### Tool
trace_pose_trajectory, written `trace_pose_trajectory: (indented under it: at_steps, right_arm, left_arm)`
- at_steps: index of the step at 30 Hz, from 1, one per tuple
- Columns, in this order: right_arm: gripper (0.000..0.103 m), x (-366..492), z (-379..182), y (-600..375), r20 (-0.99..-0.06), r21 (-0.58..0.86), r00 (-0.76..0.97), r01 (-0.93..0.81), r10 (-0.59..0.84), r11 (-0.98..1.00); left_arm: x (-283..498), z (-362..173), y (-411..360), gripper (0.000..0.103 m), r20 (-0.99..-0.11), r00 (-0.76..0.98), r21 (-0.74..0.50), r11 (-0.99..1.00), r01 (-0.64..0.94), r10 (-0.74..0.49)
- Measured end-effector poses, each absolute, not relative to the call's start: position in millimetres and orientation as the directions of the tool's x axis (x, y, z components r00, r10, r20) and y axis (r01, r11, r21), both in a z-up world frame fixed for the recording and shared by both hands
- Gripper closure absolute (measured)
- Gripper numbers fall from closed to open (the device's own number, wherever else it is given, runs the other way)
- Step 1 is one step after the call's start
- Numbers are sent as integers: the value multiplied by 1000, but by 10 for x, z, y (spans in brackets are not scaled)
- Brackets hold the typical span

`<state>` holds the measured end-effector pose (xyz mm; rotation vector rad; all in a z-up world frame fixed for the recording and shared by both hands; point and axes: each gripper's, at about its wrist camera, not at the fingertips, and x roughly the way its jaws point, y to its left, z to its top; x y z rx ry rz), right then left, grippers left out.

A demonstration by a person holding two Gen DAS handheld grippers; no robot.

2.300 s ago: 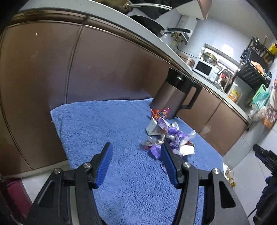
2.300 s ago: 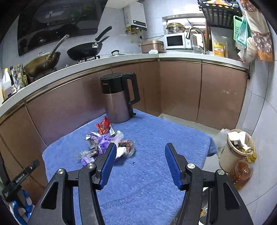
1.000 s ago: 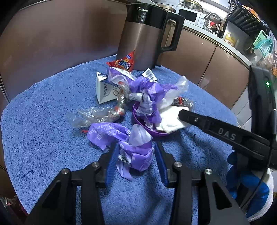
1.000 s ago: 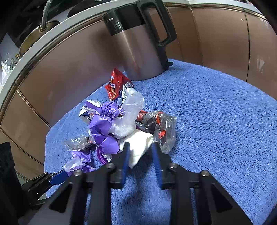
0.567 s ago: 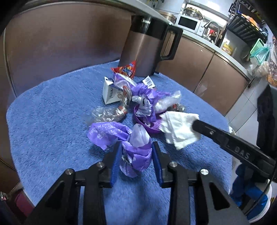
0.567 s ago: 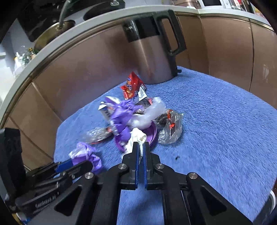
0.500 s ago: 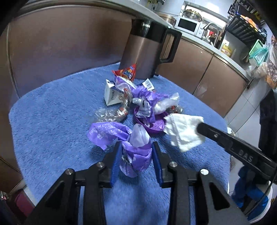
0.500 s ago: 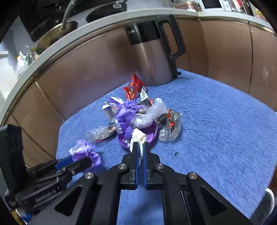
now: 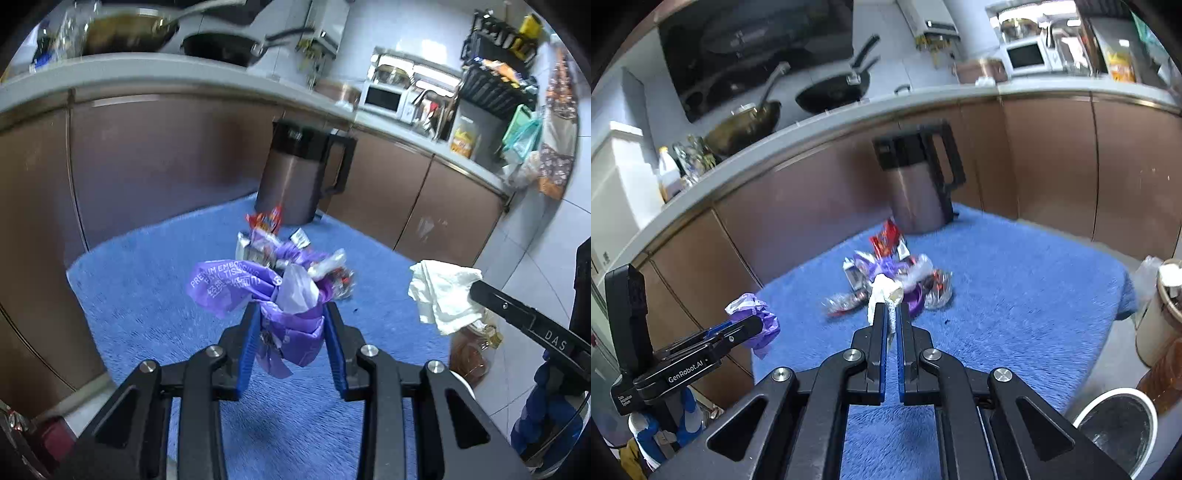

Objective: Collect trash
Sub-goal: 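Carry the purple bag and tissue with both tools over the trash bin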

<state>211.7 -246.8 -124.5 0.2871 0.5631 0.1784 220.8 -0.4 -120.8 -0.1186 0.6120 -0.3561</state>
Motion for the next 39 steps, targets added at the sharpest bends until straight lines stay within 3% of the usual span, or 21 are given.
trace_pose_trajectory:
  at_steps: [21,29,39]
  right_arm:
    - [99,667,-471,-2794,-282,290,953,-29,115,957]
    - [99,409,-438,-3067,-253,301,967,37,42,953]
    - [99,313,-578,-3478,-259,345,965,129,-38,930]
  left_arm:
    - [926,-362,-242,71,-310,885,-49,936,349,-347]
    - [796,-299,-517,71,-291,880,10,918,396,-376]
    - [899,-390,-1018,71,-339,835,58,876,478,-433]
